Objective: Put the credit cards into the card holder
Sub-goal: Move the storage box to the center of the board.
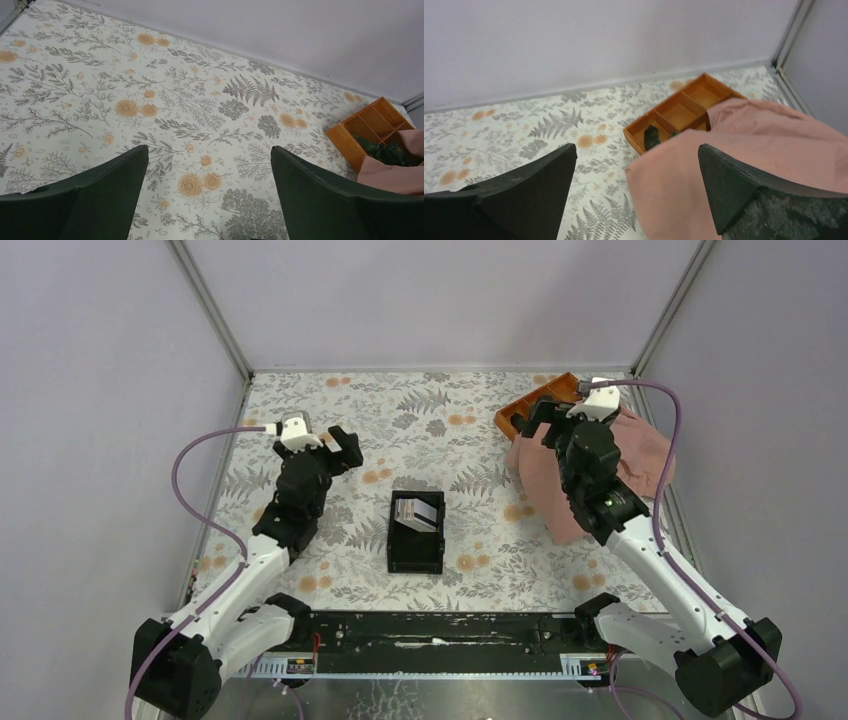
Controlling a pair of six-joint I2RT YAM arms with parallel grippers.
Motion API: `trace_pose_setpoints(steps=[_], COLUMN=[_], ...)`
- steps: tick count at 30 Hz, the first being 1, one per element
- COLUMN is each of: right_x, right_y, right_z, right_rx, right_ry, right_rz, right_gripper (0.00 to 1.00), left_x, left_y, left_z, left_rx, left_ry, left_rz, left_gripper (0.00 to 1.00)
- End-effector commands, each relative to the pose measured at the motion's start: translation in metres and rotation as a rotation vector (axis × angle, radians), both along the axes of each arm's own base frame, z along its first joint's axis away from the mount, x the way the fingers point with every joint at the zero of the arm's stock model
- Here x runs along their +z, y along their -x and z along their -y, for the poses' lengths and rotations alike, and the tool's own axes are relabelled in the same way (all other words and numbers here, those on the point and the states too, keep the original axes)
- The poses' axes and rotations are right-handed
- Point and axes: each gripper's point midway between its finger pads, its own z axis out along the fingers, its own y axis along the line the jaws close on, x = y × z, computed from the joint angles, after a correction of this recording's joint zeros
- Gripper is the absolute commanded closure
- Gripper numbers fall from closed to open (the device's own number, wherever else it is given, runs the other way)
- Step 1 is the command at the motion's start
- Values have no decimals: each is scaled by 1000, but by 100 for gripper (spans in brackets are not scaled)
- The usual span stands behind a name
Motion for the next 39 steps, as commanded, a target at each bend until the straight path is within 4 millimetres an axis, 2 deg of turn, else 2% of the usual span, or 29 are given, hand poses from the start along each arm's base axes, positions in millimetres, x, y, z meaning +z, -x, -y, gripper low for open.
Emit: trace_pose_setpoints(steps=[1, 2, 4, 7, 9, 15, 22, 31, 34, 39], right_x=[70, 78, 89, 94, 92, 37, -36, -100, -117, -154], right_y=[2, 2, 4, 11, 4, -20, -34, -11, 3, 33], right_z=[-10, -17, -20, -39, -46, -53, -88, -148, -162, -174], right_rx=[55, 93, 100, 220, 241, 199, 293, 399, 419, 450], right_ry=[31, 12, -58, -55, -56, -69, -67, -9, -10, -12], right_rz=[174, 213, 303, 408, 355, 93, -172, -343, -389, -471], right_gripper=[1, 1, 1, 0, 9, 13, 13, 14, 15, 22], left_x=[20, 19, 18, 17, 16, 1, -29, -58, -65, -83], left_y=[8, 9, 11, 13, 15, 15, 13, 22, 27, 40], left_z=[1, 2, 4, 8, 12, 22, 35, 49, 53, 57], left_rx=[15, 14, 11, 8, 2, -12, -22, -56, -70, -89], left_ry=[52, 55, 57, 53, 53, 73, 112, 202, 237, 299], left_rz=[13, 9, -2, -17, -24, -77, -195, -295, -316, -360], left_gripper=[0, 0, 0, 0, 0, 0, 0, 0, 0, 0])
